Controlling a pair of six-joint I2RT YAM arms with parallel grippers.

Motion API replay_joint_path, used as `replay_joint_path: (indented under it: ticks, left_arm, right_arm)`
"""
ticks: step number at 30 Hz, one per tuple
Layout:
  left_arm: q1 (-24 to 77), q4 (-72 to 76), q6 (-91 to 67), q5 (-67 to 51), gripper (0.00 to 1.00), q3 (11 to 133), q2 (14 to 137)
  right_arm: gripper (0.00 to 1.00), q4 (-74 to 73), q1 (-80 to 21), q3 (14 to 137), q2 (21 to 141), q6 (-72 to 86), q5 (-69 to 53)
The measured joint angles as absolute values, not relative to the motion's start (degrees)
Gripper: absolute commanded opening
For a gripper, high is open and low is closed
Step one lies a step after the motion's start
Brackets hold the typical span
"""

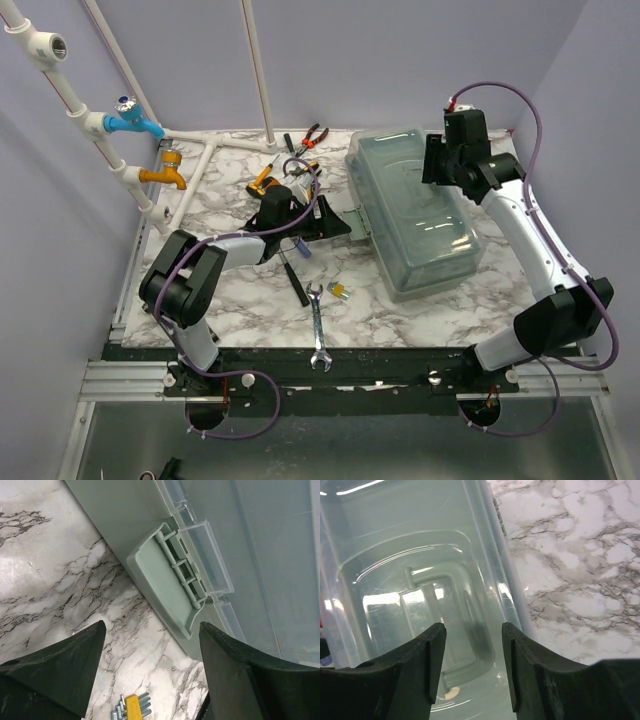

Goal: Pack the tool kit

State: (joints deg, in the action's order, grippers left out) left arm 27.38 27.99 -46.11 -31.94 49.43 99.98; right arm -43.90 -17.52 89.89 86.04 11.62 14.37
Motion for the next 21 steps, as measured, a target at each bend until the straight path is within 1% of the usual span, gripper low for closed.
replay_joint_path:
  ticks: [8, 10, 14, 21]
  left_arm:
    - [27.4, 28.2, -45.5, -32.3, 0.77, 49.5, 100.1]
    - [27.4, 28.3, -45.2, -32.3, 0.77, 49.5, 100.1]
    - [27.9, 26.2, -42.5, -31.0, 0.77, 49.5, 99.3]
    - [28.6, 23.8, -38.8, -27.7, 0.77, 49.4, 94.3]
  right_arm:
    - [0.57, -45.6, -18.1, 90.2, 88.9, 9.9, 17.5]
    - [0.62, -46.0, -18.8, 90.2, 89.6, 9.5, 18.9]
    - [0.62, -47.4, -20.6, 91.6, 91.7, 9.4, 25.2]
    - [0.65, -47.8, -23.8, 92.3, 93.6, 10.3, 36.7]
